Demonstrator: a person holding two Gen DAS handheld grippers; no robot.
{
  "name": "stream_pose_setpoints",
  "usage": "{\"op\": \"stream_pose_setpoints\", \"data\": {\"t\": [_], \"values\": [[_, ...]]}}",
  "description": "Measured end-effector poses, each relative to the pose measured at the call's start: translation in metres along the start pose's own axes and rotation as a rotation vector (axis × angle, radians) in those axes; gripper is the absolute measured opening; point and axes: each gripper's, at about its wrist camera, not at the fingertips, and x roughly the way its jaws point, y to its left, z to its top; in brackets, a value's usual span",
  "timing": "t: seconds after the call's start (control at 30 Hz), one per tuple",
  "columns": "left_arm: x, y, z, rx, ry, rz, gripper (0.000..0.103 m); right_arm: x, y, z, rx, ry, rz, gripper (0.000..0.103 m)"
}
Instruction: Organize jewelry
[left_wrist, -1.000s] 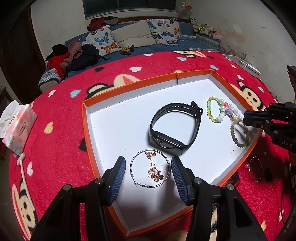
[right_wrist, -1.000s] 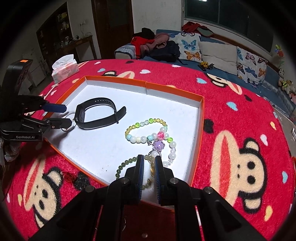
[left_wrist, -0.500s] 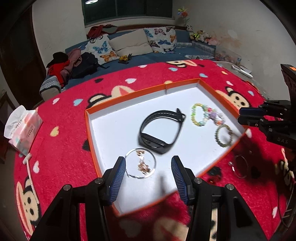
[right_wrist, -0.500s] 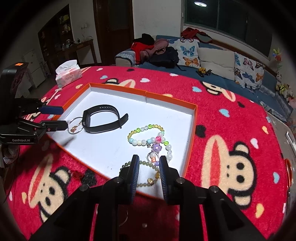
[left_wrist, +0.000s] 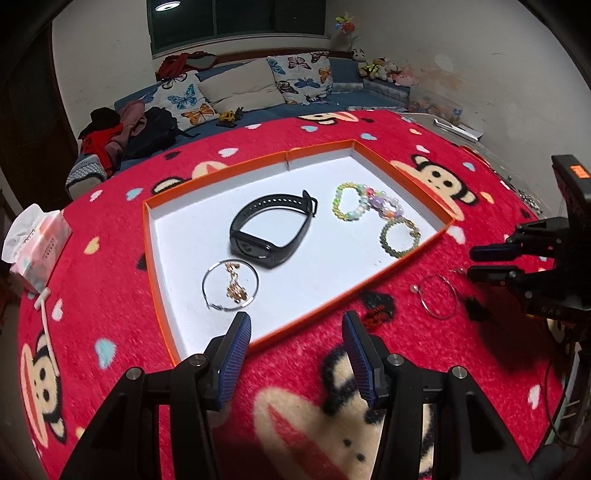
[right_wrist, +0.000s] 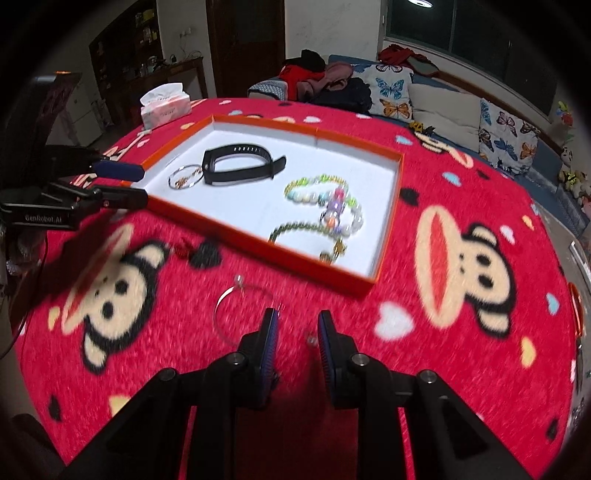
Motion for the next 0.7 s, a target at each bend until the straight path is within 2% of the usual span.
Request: {"op": "stream_pose_setpoints", "data": {"t": [0.2, 0.53, 0.7], "values": [[0.003, -0.002, -0.010, 0.001, 0.017, -0.005, 0.055, 0.007, -0.007, -0.014, 0.031, 0.036, 0.000, 0.024], [0.008, -0.011, -0.017, 0.026, 0.024, -0.039, 0.055, 0.016, -0.007, -0.012, 0.031, 0.033, -0.016, 0.024], [0.016, -0.025, -0.019, 0.061, 0.040, -0.057, 0.055, 0.019, -0.007, -0.011, 0.033, 0.019, -0.037, 0.017]]}}
